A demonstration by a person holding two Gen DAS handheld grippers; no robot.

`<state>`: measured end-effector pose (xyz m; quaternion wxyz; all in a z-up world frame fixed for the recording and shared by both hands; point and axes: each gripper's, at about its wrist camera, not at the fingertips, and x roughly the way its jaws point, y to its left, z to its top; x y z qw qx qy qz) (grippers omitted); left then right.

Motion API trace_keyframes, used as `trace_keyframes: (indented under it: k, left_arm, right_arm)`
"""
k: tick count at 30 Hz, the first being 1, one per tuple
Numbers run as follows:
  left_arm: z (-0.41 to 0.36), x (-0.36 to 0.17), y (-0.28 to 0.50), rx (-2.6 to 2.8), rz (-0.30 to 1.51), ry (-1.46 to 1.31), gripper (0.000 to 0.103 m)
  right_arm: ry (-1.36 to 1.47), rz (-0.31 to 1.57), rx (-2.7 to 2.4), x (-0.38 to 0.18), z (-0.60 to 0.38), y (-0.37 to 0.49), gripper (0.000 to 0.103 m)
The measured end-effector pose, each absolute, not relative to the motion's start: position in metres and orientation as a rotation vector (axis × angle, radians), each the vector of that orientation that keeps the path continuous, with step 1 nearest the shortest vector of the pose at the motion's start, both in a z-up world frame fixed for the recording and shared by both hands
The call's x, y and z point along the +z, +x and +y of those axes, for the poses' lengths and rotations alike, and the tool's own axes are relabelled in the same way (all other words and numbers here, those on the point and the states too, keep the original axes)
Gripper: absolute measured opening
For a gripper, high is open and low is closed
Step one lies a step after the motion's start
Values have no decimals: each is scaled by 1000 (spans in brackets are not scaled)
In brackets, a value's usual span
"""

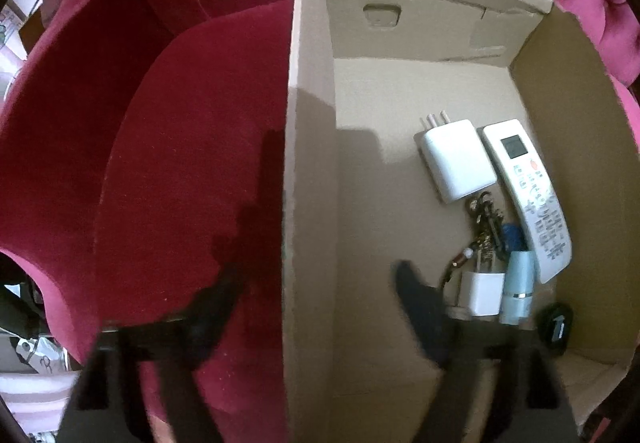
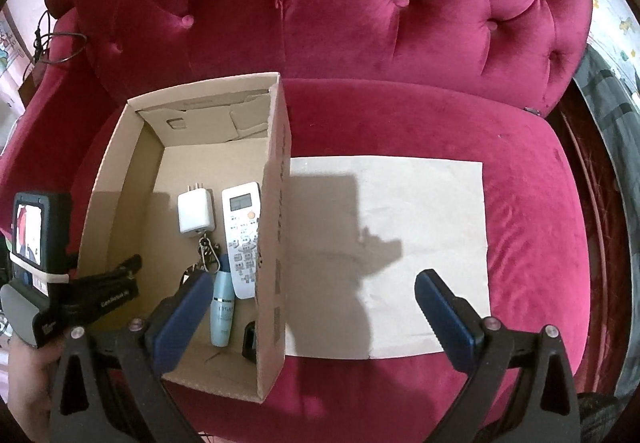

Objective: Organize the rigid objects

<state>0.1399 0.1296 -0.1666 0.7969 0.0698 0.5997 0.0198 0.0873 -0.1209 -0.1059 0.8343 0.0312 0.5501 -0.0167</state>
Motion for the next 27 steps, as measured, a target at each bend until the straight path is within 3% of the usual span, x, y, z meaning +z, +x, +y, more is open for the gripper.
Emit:
trace_keyframes:
  k: [4,27]
  left_arm:
    - [122,-153,132,39,1263,154,103]
    - [52,-50,43,-22,1128,189,103]
  right_arm:
    - [80,1152,-25,-100,-126,79,103]
    - [91,1010,-75,-46,-169,1,103]
